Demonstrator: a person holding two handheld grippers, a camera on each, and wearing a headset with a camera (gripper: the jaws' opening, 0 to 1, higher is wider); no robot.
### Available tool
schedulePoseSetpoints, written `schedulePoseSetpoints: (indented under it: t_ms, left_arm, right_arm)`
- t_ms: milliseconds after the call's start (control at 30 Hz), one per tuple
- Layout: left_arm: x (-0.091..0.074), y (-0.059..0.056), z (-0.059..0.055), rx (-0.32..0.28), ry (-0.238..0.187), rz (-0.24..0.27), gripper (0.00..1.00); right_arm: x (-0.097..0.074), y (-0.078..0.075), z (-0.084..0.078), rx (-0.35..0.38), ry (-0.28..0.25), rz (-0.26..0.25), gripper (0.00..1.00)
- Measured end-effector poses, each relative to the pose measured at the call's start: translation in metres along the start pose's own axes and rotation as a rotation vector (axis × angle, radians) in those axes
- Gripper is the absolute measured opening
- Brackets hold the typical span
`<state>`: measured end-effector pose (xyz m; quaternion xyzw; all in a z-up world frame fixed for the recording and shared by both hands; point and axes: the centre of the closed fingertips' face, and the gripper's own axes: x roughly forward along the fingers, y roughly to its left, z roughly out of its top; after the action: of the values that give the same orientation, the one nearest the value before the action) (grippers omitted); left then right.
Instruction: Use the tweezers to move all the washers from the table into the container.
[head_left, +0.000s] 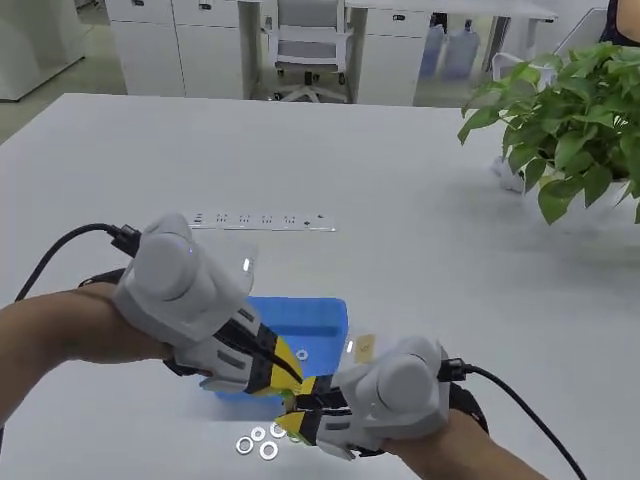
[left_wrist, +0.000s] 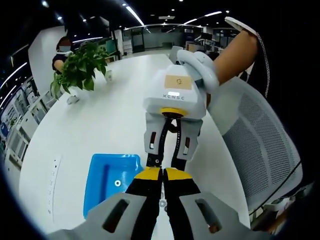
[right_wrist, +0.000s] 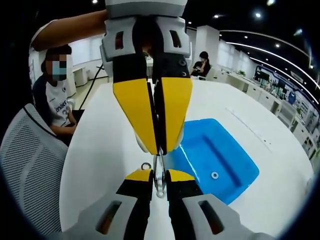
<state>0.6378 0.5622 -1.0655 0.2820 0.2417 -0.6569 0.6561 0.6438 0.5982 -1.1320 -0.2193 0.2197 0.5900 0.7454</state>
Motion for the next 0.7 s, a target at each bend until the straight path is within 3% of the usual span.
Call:
schedulePoseSetpoints:
  t_ms: [700]
  left_arm:
    - [0.010,-0.005,-0.010,-0.018,0.012,-0.008,0.05]
  right_arm:
    - [0.008,0.003,-0.011,-0.016,0.020,0.007,0.12]
